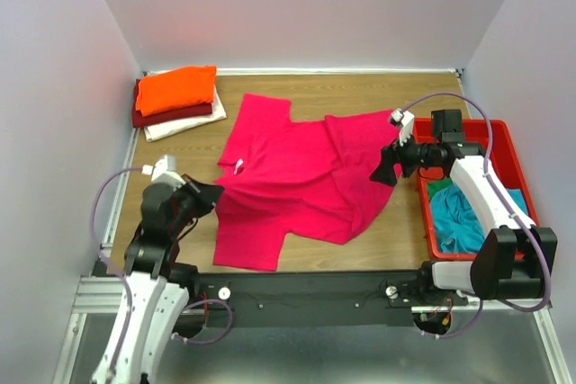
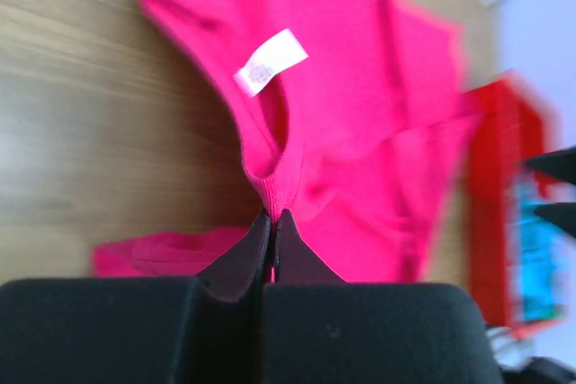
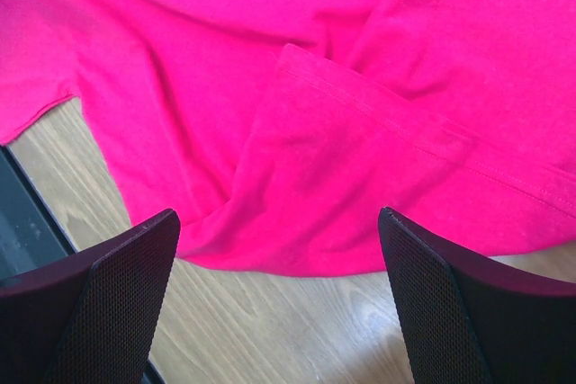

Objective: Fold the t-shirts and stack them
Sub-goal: Flatten the tshirt out

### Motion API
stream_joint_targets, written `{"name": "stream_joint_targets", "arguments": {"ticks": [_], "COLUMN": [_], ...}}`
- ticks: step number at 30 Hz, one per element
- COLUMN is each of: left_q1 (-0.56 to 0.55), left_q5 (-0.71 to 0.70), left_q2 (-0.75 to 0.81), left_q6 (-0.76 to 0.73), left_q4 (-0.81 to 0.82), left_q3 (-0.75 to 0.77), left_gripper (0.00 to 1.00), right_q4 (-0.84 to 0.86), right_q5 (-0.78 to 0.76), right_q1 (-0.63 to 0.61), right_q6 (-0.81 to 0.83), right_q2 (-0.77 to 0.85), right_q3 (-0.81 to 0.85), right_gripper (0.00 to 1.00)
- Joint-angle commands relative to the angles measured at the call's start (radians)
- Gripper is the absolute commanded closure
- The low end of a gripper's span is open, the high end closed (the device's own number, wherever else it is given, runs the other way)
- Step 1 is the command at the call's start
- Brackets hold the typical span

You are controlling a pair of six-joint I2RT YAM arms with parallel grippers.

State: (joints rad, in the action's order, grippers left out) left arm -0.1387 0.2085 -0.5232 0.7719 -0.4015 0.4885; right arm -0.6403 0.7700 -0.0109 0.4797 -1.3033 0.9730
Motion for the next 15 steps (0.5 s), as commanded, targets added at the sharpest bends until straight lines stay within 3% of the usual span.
{"name": "stream_joint_targets", "arguments": {"ticks": [1, 7, 9, 12, 15], "left_q1": [0.007, 0.005, 0.005, 0.005, 0.005], "left_q5": [-0.084, -0.144, -0.138, -0.116, -0.147], "left_q2": [0.265, 0.298, 0.292, 0.27, 0.278], "left_q6": [0.268, 0.218, 0.199, 0.153, 0.13], "left_q4": [-0.153, -0.313, -0.323, -0.342, -0.364], "left_q3": [-0.016, 0.134, 0.159, 0.188, 0.234], "left_gripper": [1.0, 1.0, 0.88, 0.59, 0.4], "right_q4": [0.01, 0.014, 0.01, 0.004, -0.004], "right_q5": [-0.027, -0.055, -0.048, -0.118, -0.147], "right_q1": [0.006, 0.006, 0.006, -0.035, -0.075], "right_q6": [0.002, -0.003, 0.0, 0.002, -0.01], "right_q2": [-0.025, -0.102, -0.134, -0.191, -0.247], "right_q3": [0.001, 0.027, 0.052, 0.114, 0.182], "right_gripper": [0.03, 0.05, 0.05, 0.06, 0.06]}}
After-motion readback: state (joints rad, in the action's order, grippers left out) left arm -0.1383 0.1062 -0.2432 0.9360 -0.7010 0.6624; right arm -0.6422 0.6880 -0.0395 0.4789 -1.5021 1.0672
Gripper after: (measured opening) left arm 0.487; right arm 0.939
